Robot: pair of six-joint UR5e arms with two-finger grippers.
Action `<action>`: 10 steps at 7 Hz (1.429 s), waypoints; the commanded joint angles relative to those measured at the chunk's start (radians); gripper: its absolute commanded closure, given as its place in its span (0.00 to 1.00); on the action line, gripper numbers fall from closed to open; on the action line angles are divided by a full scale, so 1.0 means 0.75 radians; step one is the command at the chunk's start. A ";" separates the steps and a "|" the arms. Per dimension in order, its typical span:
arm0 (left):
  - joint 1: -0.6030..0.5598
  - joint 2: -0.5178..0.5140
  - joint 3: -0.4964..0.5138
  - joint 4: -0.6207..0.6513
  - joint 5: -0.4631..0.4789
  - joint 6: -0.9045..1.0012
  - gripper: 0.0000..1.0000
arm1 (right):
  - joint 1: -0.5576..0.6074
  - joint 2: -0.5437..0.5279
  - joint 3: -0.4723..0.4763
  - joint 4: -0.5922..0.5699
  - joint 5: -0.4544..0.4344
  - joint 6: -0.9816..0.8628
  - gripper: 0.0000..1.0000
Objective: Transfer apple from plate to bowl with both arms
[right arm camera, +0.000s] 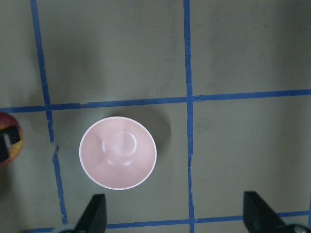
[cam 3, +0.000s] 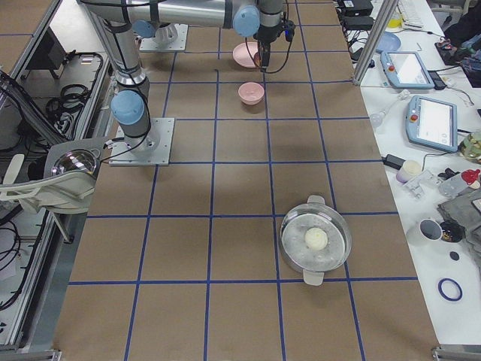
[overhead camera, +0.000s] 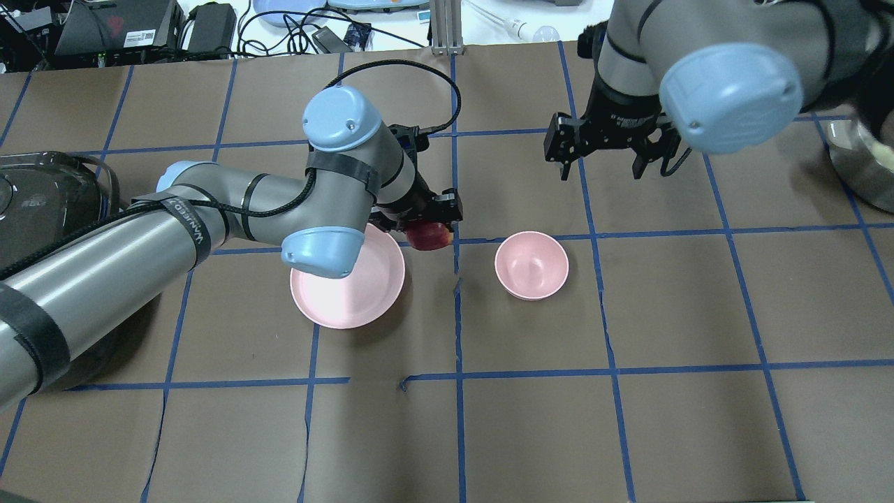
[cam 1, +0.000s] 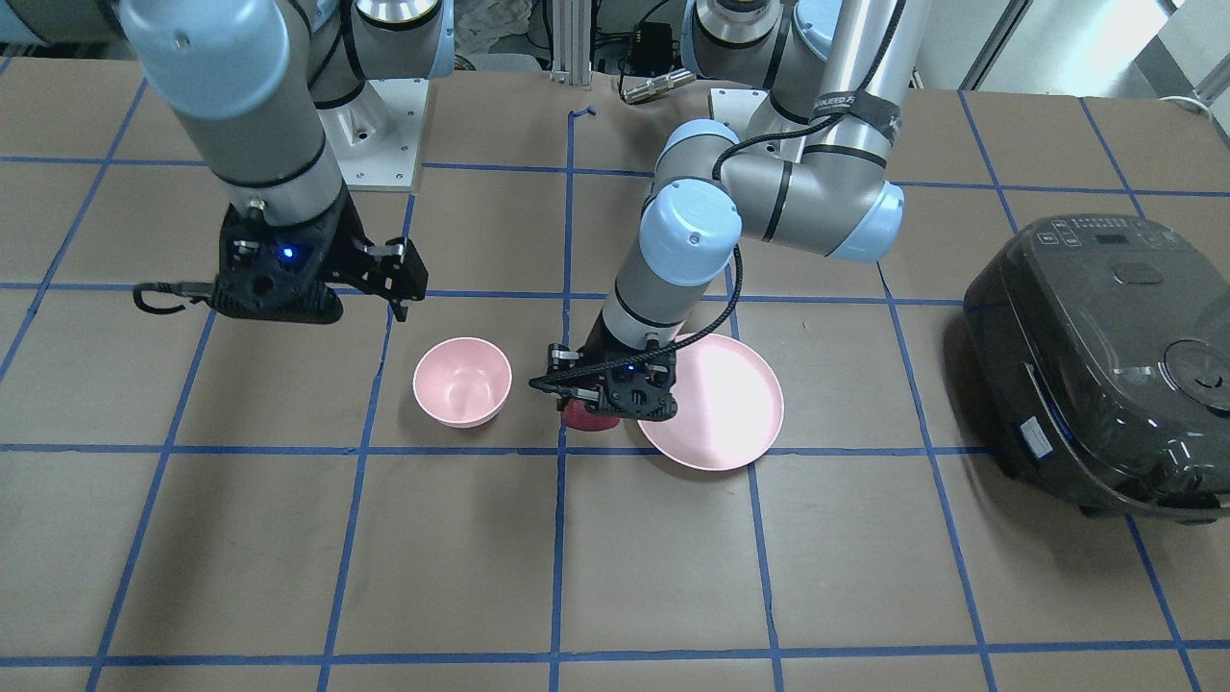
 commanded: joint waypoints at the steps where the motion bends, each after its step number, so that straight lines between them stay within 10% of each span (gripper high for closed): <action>1: -0.126 -0.030 0.083 0.071 -0.132 -0.245 0.89 | 0.022 -0.060 -0.165 0.152 -0.017 0.003 0.00; 6: -0.247 -0.182 0.082 0.192 -0.103 -0.377 0.74 | 0.024 -0.038 -0.169 0.123 -0.011 0.098 0.00; 8: -0.257 -0.196 0.082 0.194 -0.066 -0.385 0.00 | 0.024 -0.038 -0.173 0.079 -0.015 0.122 0.00; 10: -0.259 -0.143 0.082 0.194 -0.053 -0.361 0.00 | 0.024 -0.040 -0.167 0.031 -0.015 0.120 0.00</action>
